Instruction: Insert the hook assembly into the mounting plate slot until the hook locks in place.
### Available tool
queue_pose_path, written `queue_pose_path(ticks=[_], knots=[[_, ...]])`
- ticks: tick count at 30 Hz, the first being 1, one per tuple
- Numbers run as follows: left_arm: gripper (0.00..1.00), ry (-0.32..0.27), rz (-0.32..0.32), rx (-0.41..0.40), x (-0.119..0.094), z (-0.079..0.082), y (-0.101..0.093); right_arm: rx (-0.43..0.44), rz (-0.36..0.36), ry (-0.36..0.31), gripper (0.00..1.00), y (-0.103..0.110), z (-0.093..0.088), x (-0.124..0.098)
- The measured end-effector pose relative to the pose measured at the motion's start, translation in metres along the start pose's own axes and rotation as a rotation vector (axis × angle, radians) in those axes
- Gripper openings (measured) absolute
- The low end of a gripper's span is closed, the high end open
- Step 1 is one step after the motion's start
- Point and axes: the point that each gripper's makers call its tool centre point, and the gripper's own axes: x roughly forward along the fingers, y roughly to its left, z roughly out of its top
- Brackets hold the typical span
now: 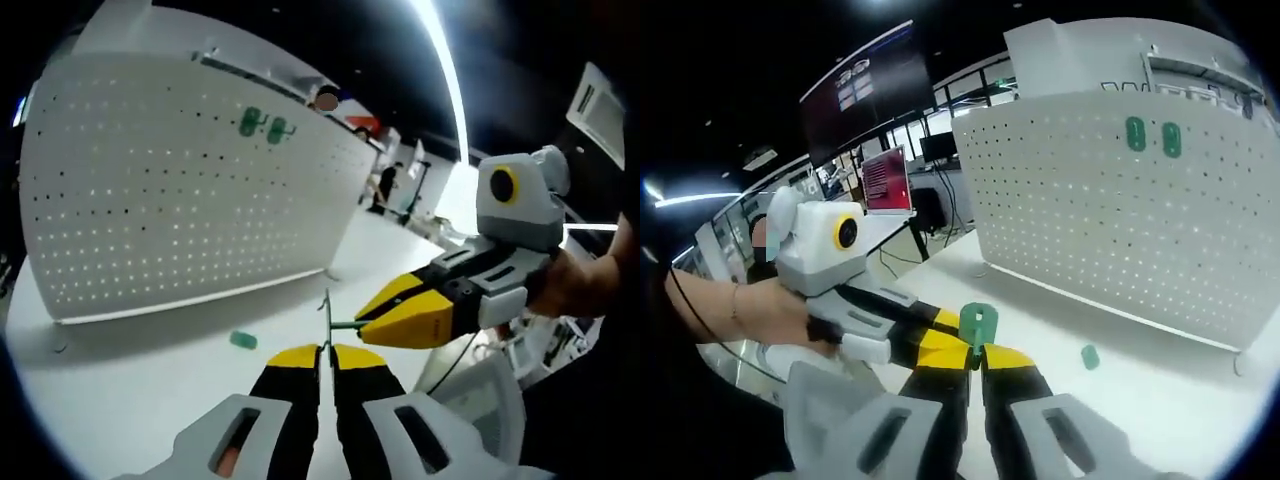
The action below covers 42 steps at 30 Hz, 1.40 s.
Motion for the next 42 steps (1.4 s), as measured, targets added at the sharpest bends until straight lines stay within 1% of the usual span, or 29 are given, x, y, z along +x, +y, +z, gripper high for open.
queue_pose_path(ticks=[3,7,10,13,15,16,18,22,24,25,28,36,39,42], knots=[[0.02,0.006,-0.001,0.01,0.0,0.0,-0.001,0.001,0.001,0.0,0.01,-0.001,0.0,0.0],[0.01,0.022,-0.009,-0.002,-0.001,-0.001,-0.002,0.009,0.01,-0.002,0.01,0.001,-0.001,-0.001],[0.01,0.019,-0.009,-0.003,-0.002,0.0,-0.003,0.009,0.02,-0.007,0.02,0.002,0.0,-0.002],[0.01,0.004,-0.001,-0.017,-0.003,0.005,-0.004,0.0,0.026,-0.021,0.02,0.003,0.004,-0.003],[0.01,-0.008,-0.001,-0.035,-0.004,0.009,-0.004,0.016,0.03,-0.036,0.02,0.002,0.009,-0.005],[0.01,-0.018,0.004,-0.058,-0.005,0.011,-0.003,0.024,0.032,-0.039,0.05,0.002,0.01,-0.006],[0.01,-0.031,0.013,-0.085,-0.006,0.014,0.001,0.059,0.031,-0.065,0.09,0.002,0.014,-0.007],[0.01,-0.038,0.023,-0.1,-0.007,0.016,0.004,0.059,0.013,-0.107,0.09,0.001,0.02,-0.014],[0.01,-0.046,0.029,-0.123,-0.008,0.017,0.005,0.078,0.006,-0.136,0.09,0.001,0.023,-0.017],[0.01,-0.057,0.024,-0.143,-0.008,0.019,0.004,0.105,0.0,-0.169,0.09,0.001,0.027,-0.019],[0.01,-0.069,0.015,-0.165,-0.007,0.02,0.001,0.123,-0.009,-0.204,0.09,0.001,0.029,-0.02],[0.01,-0.08,-0.017,-0.164,-0.005,0.025,-0.012,0.164,-0.016,-0.229,0.09,0.0,0.03,-0.012],[0.01,-0.082,-0.019,-0.159,-0.005,0.026,-0.012,0.19,-0.018,-0.236,0.07,-0.002,0.03,-0.01],[0.01,-0.087,-0.021,-0.16,-0.005,0.027,-0.013,0.196,-0.017,-0.244,0.06,-0.001,0.032,-0.01]])
